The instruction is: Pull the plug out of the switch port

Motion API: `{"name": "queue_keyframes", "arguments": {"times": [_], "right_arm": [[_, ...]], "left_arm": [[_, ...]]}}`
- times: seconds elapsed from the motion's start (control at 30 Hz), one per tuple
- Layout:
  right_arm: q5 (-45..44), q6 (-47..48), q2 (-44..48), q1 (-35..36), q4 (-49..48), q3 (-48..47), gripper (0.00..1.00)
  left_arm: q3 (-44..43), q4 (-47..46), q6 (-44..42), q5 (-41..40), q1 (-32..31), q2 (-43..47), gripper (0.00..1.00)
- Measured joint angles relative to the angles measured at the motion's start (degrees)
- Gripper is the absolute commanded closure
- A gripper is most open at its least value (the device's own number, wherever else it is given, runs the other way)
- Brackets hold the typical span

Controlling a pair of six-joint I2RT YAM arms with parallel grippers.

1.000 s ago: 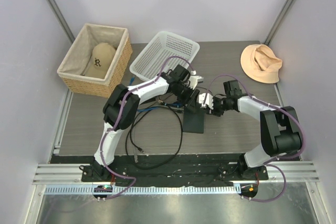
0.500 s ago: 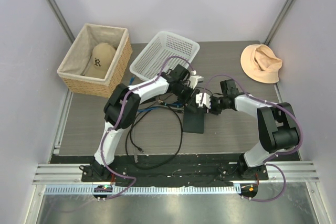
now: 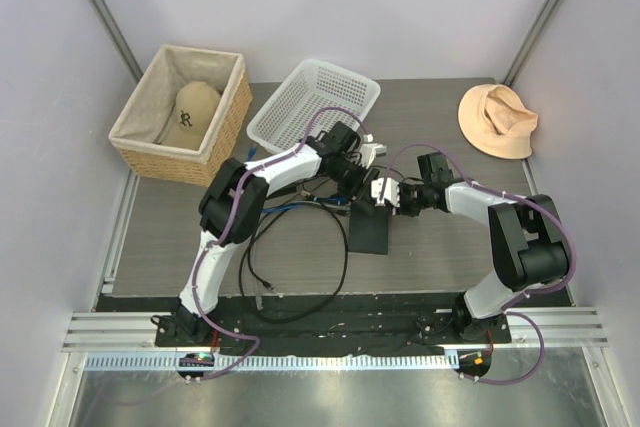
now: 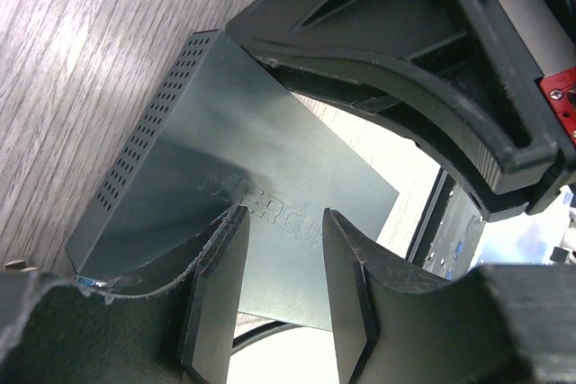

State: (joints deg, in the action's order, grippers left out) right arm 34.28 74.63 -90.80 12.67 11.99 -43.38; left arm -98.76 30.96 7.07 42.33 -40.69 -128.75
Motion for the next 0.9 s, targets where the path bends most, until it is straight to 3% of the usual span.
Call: {"name": "queue_keyframes", "arguments": {"times": [0.4,0.5,0.53,0.6,0.63,0.77,0.9], "right_arm": [[-0.6,1.6,0.0,0.4,2.0,-0.6,0.99],[-0.7,2.0,-0.9,0.5,4.3,-2.2,0.98],[-0.7,2.1,-1.6,0.5,6.1,-3.5,0.98],[-0.5,2.7,-3.8,0.5,11.0,-7.1,0.99],[-0.5,2.7,-5.1,0.5,13.6,-9.2,0.99],[-0.6,1.7,-7.0,0.4,17.1,-12.1,0.99],[-1.9,1.3,-1.8,0.9,8.2,-4.5,0.99]], "left_arm": [[-0.3,0.0,0.1,1.3,0.1,-0.5,0.53],[-0.3,0.0,0.2,1.3,0.1,-0.5,0.62],[-0.3,-0.1,0.1,1.2,0.1,-0.5,0.74],[-0.2,-0.1,-0.2,0.6,0.1,-0.7,0.87],[-0.2,-0.1,-0.2,0.4,0.1,-1.0,0.99],[-0.2,0.0,0.3,1.0,0.2,-1.6,1.00],[-0.3,0.1,0.3,0.9,0.2,-1.6,1.00]]}}
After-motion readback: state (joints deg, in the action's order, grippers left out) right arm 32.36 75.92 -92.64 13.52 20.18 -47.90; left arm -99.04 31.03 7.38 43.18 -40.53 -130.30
